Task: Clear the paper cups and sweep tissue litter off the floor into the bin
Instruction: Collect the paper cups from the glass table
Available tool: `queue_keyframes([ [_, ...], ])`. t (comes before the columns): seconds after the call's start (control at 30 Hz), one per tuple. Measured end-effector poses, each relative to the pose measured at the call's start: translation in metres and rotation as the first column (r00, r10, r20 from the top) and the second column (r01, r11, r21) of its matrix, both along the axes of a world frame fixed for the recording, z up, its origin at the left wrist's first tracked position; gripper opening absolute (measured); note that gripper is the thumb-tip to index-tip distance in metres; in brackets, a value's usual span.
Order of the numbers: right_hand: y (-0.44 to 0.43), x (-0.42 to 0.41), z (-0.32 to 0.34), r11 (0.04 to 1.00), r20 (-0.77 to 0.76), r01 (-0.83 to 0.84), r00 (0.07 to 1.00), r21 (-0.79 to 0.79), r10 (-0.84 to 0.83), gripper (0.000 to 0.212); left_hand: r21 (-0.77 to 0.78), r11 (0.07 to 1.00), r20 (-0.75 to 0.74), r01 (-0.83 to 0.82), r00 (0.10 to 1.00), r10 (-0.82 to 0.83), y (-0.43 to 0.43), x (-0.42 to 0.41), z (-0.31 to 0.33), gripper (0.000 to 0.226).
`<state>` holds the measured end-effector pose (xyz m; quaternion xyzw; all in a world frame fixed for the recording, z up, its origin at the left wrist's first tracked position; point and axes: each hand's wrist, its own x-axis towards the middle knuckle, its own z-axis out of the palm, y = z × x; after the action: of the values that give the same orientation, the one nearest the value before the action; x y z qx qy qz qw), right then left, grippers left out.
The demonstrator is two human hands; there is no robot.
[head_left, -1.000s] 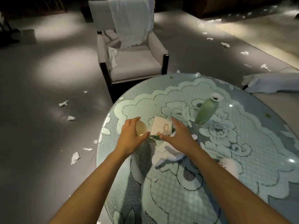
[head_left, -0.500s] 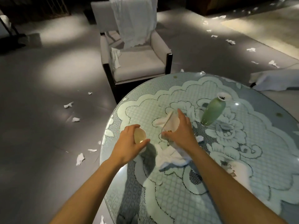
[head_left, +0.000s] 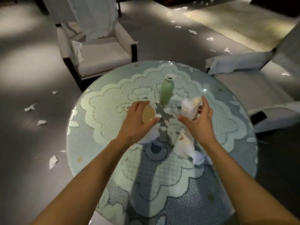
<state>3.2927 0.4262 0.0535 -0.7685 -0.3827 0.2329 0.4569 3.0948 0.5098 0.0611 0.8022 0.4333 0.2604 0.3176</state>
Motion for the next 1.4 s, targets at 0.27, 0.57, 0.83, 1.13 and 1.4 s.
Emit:
queue_keyframes([
  [0.27, -0.064, 0.053, -0.030, 0.990, 0.033, 0.101, 0.995, -0.096, -0.098, 0.100, -0.144, 0.976, -0.243, 0.165, 0.950, -0.197, -0.040, 0.032, -0.033, 0.079],
  [0.57, -0.064, 0.055, -0.061, 0.988, 0.038, 0.002, 0.999, -0.153, 0.004, 0.105, -0.184, 0.974, -0.215, 0.135, 0.961, -0.174, -0.049, 0.024, -0.043, 0.094],
  [0.83, -0.056, 0.056, -0.058, 0.990, 0.082, -0.015, 0.996, -0.140, 0.027, 0.103, -0.247, 0.936, -0.165, -0.252, 0.962, 0.216, -0.006, 0.016, -0.059, 0.051],
  [1.13, -0.076, 0.056, -0.058, 0.992, 0.036, 0.023, 0.999, -0.125, -0.019, 0.108, -0.157, 0.968, -0.457, -0.198, 0.883, 0.107, 0.006, -0.001, -0.097, 0.033],
  [1.4, -0.068, 0.039, -0.029, 0.988, 0.152, 0.131, 0.978, 0.084, -0.143, 0.084, -0.288, 0.863, 0.088, -0.416, 0.885, 0.456, -0.003, -0.004, -0.030, 0.026],
])
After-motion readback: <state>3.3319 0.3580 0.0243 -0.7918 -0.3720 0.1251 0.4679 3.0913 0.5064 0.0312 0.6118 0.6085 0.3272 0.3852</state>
